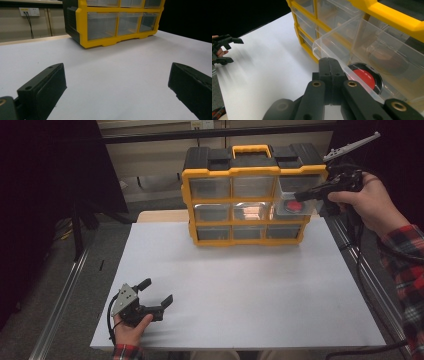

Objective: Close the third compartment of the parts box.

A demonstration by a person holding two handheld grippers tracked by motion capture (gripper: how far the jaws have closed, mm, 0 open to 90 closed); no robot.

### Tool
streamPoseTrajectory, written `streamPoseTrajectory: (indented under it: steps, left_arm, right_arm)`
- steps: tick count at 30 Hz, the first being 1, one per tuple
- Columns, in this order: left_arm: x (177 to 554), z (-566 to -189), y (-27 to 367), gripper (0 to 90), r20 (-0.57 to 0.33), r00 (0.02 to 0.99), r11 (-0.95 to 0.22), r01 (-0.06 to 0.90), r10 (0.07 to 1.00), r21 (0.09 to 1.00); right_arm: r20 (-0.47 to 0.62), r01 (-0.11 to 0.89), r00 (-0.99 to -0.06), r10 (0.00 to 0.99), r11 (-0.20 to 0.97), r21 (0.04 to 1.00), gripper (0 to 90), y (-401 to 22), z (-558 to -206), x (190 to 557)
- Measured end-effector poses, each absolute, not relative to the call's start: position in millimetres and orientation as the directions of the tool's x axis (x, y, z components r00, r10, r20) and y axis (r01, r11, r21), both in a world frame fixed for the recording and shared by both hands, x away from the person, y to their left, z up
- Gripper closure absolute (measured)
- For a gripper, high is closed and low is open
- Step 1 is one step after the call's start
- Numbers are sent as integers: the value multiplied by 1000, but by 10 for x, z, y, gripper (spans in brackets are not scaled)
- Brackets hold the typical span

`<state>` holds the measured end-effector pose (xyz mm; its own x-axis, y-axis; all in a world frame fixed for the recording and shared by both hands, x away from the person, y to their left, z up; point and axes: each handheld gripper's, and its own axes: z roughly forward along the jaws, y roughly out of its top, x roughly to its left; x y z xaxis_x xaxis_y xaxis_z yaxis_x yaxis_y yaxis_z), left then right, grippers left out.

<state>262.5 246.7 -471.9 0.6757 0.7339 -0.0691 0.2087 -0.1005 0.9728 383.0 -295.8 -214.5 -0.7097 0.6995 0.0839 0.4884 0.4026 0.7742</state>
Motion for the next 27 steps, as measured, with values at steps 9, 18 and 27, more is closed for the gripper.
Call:
streamPoseTrajectory:
  steps: [9, 18, 27]
  left_arm:
    - [2621, -4724, 2451, 15, -86, 674, -82, 214, 734, 973]
    - [2620, -4721, 2468, 15, -84, 674, -82, 210, 734, 974]
    - [2623, -4722, 2468, 15, -94, 680, -69, 209, 728, 976]
  right_arm:
    - [86, 494, -702, 707, 397, 774, 900, -2962, -2147, 3846]
    - [85, 494, -692, 717, 384, 780, 900, -2966, -2155, 3880]
    - [73, 494, -683, 727, 386, 779, 900, -2964, -2155, 3900]
